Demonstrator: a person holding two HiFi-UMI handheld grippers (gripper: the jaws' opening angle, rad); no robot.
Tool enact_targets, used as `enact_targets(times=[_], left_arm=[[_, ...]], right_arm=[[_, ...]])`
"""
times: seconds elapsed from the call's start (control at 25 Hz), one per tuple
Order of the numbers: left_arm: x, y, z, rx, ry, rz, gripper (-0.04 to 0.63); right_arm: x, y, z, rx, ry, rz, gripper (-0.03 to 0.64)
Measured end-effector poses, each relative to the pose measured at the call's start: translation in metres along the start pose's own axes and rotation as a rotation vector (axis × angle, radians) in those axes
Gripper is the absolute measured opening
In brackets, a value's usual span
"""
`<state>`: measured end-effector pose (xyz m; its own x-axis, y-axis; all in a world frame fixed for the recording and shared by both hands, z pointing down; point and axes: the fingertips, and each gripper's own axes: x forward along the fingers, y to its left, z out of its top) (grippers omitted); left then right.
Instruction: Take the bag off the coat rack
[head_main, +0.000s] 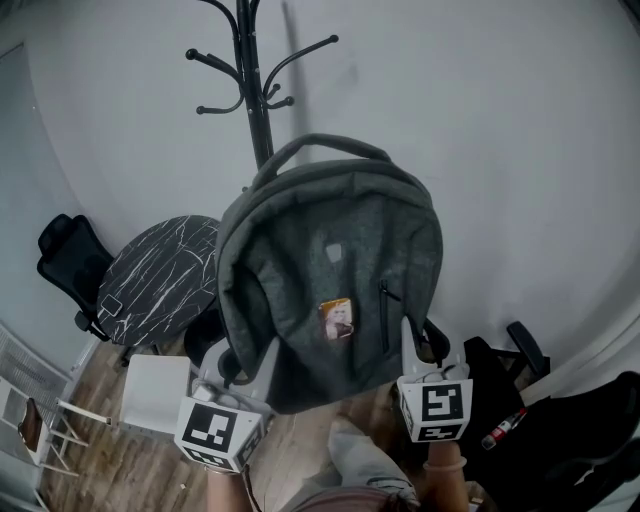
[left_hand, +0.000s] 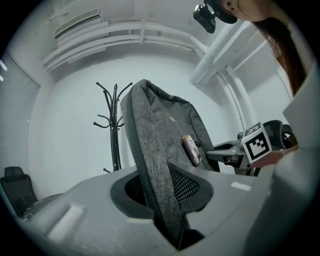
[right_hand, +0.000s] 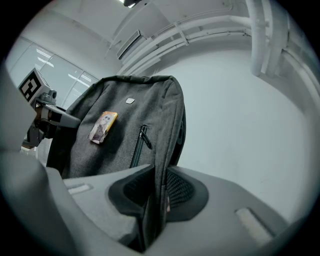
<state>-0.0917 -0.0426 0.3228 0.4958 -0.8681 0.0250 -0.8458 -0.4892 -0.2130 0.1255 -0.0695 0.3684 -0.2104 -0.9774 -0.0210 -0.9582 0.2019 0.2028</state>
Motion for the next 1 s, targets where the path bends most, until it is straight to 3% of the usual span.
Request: enact_targets(times=[1.0], left_arm=[[-0.007, -0.024, 0.007, -0.035, 0.037, 0.067, 0.092]], right_arm=[[-0.003, -0.015, 0.001, -0.013, 0.014, 0.106, 0.066]])
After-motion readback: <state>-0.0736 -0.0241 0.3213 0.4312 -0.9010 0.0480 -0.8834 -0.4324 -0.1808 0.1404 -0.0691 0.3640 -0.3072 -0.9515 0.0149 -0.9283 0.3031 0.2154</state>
